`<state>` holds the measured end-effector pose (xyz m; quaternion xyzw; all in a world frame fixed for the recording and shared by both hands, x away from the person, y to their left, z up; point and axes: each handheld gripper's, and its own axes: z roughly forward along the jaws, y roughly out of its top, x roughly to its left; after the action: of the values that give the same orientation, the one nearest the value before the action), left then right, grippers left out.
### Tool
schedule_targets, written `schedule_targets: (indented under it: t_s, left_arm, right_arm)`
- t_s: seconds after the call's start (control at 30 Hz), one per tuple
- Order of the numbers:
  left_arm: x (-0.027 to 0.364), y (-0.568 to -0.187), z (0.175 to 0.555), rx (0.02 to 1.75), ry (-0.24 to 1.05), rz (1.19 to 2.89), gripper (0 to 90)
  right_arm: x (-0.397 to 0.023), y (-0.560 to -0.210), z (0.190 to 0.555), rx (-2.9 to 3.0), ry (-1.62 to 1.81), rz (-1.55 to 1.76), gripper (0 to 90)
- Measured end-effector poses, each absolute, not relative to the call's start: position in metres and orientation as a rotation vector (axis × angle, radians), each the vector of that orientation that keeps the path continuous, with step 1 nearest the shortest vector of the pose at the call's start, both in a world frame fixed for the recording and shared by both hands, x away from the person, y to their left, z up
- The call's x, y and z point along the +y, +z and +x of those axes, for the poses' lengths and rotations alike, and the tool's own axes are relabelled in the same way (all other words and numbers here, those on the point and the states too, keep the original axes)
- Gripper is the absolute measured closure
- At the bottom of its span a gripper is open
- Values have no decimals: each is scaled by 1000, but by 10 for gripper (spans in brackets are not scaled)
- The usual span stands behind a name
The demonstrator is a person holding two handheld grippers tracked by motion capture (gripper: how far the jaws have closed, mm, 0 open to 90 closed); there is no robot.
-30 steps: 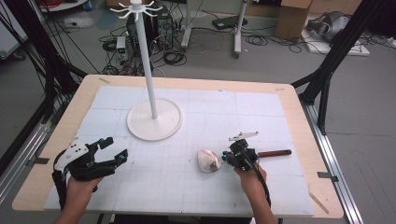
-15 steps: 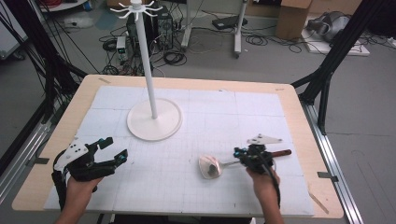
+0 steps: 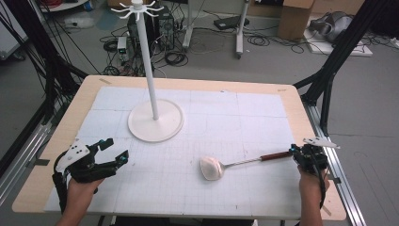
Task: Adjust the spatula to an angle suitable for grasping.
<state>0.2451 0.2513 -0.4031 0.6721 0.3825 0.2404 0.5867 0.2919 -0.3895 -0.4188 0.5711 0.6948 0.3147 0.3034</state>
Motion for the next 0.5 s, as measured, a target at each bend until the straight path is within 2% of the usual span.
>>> schedule_targets:
  t_s: [0.2, 0.5]
  left_arm:
    - [253, -403, 245, 897, 573, 1573, 221]
    - [255, -404, 245, 908, 590, 1581, 222]
  right_arm:
    - [-409, -430, 295, 1833, 833, 1572, 890]
    - [-416, -437, 303, 1894, 847, 1531, 889]
